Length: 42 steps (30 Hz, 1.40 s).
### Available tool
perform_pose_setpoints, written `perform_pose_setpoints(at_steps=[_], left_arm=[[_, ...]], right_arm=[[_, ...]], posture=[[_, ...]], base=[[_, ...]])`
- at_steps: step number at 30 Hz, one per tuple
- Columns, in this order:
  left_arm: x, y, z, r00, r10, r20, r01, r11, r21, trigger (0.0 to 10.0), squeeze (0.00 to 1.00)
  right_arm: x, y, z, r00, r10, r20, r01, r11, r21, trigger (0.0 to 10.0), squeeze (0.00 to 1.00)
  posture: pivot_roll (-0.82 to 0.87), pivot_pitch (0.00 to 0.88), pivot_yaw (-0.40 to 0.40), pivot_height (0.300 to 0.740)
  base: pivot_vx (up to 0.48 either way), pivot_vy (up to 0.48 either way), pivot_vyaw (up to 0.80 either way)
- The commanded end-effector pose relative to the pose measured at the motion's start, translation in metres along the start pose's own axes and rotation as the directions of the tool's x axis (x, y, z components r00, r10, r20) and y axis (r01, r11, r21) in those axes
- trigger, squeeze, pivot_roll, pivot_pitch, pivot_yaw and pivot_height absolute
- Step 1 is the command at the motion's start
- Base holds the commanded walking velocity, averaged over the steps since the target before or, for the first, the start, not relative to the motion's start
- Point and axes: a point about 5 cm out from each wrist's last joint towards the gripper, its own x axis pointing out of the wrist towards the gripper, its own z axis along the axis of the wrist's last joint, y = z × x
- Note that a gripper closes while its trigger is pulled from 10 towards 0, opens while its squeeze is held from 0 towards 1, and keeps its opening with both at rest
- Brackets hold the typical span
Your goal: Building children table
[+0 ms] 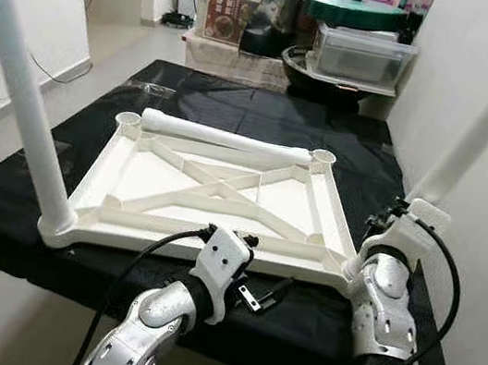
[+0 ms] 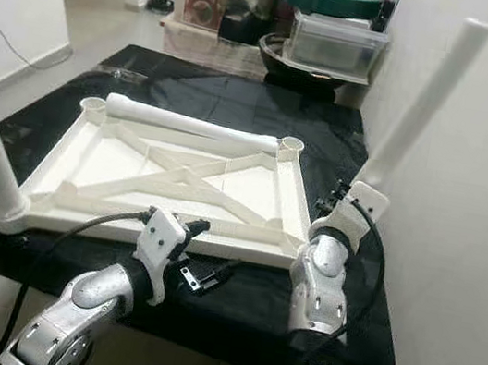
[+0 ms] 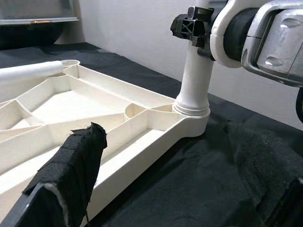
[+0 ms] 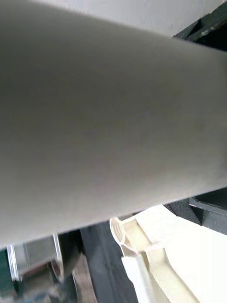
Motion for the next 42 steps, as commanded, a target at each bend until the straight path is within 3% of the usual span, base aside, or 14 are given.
perform_pose_setpoints(at_steps=[1, 3, 4, 5, 6, 7, 9, 10, 19, 27, 37, 38, 40, 42], left_arm=[[-0.001, -0.001, -0.001, 1.0, -0.003, -0.003, 0.003, 1.0, -0.002, 10.0, 0.0], [0.0, -0.001, -0.001, 1.0, -0.002, -0.002, 0.002, 1.0, -0.003, 10.0, 0.0], [0.0, -0.001, -0.001, 1.0, -0.001, -0.002, 0.001, 1.0, -0.003, 10.0, 0.0], [0.0, -0.001, -0.001, 1.0, -0.001, -0.002, 0.001, 1.0, -0.004, 10.0, 0.0], [0.0, -0.001, -0.001, 1.0, -0.001, -0.002, 0.001, 1.0, -0.004, 10.0, 0.0], [0.0, -0.001, -0.001, 1.0, -0.001, -0.002, 0.001, 1.0, -0.005, 10.0, 0.0], [0.0, -0.001, -0.001, 1.0, -0.001, -0.001, 0.001, 1.0, -0.005, 10.0, 0.0], [0.0, -0.001, -0.001, 1.0, -0.001, -0.001, 0.001, 1.0, -0.006, 10.0, 0.0], [0.001, -0.001, 0.001, 1.0, -0.002, 0.002, 0.002, 1.0, -0.003, 10.0, 0.0], [0.002, -0.001, 0.002, 1.0, -0.006, 0.006, 0.006, 1.0, 0.002, 10.0, 0.0], [0.001, -0.001, 0.002, 1.0, -0.006, 0.005, 0.006, 1.0, 0.004, 10.0, 0.0], [0.001, -0.001, 0.002, 1.0, -0.006, 0.005, 0.006, 1.0, 0.004, 10.0, 0.0], [0.001, -0.001, 0.002, 1.0, -0.006, 0.005, 0.006, 1.0, 0.004, 10.0, 0.0], [0.001, -0.001, 0.002, 1.0, -0.006, 0.005, 0.006, 1.0, 0.004, 10.0, 0.0]], right_arm=[[0.001, -0.014, -0.018, 0.991, -0.09, -0.098, 0.096, 0.994, 0.057, 5.3, 0.0], [0.001, -0.009, -0.019, 0.991, -0.086, -0.101, 0.093, 0.994, 0.061, 5.3, 0.0], [0.002, -0.005, -0.018, 0.994, -0.063, -0.094, 0.07, 0.995, 0.069, 10.0, 0.0], [0.003, 0.003, -0.017, 0.996, -0.026, -0.081, 0.033, 0.996, 0.084, 10.0, 0.56], [0.003, 0.003, -0.017, 0.996, -0.026, -0.081, 0.033, 0.996, 0.084, 10.0, 0.56], [0.004, 0.009, -0.012, 0.998, 0.044, -0.048, -0.041, 0.996, 0.076, 10.0, 1.0], [0.005, 0.008, -0.008, 0.998, 0.065, -0.023, -0.063, 0.996, 0.066, 10.0, 1.0], [0.006, 0.009, -0.005, 0.994, 0.107, -0.005, -0.106, 0.991, 0.075, 10.0, 0.0], [0.011, 0.011, 0.005, 0.877, 0.481, -0.007, -0.477, 0.87, 0.126, 10.0, 0.0], [-0.015, 0.01, 0.021, 0.307, 0.947, -0.09, -0.948, 0.312, 0.054, 10.0, 0.0], [-0.029, 0.022, 0.017, 0.051, 0.991, -0.12, -0.993, 0.063, 0.096, 10.0, 0.0], [-0.03, 0.024, 0.015, 0.03, 0.991, -0.131, -0.994, 0.042, 0.096, 5.0, 0.0], [-0.028, 0.026, 0.013, 0.04, 0.989, -0.145, -0.994, 0.054, 0.097, 0.0, 0.0], [-0.027, 0.026, 0.012, 0.043, 0.988, -0.15, -0.993, 0.059, 0.104, 0.0, 0.0]], posture=[[0.07, 0.0, -0.05, 0.74], [0.07, 0.0, -0.05, 0.74], [0.07, 0.0, -0.05, 0.74], [0.07, 0.0, -0.05, 0.74], [0.07, 0.0, -0.05, 0.74], [0.07, 0.0, -0.05, 0.74], [0.07, 0.0, -0.051, 0.74], [0.07, 0.0, -0.051, 0.74], [0.07, 0.0, -0.054, 0.74], [0.07, 0.0, -0.052, 0.74], [0.09, 0.0, -0.06, 0.74], [0.09, 0.0, -0.06, 0.74], [0.08, 0.0, -0.061, 0.74], [0.08, 0.0, -0.061, 0.74]], base=[[0.0, 0.0, 0.0], [0.0, 0.0, 0.0], [0.0, 0.0, 0.0], [0.0, 0.0, 0.0], [0.0, 0.0, 0.0], [0.0, 0.0, 0.0], [0.0, 0.0, 0.0], [0.0, 0.0, 0.0], [0.0, 0.0, 0.0], [0.0, 0.0, 0.0], [0.0, 0.0, 0.0], [0.0, 0.0, 0.0], [0.0, 0.0, 0.0], [0.0, 0.0, 0.0]])
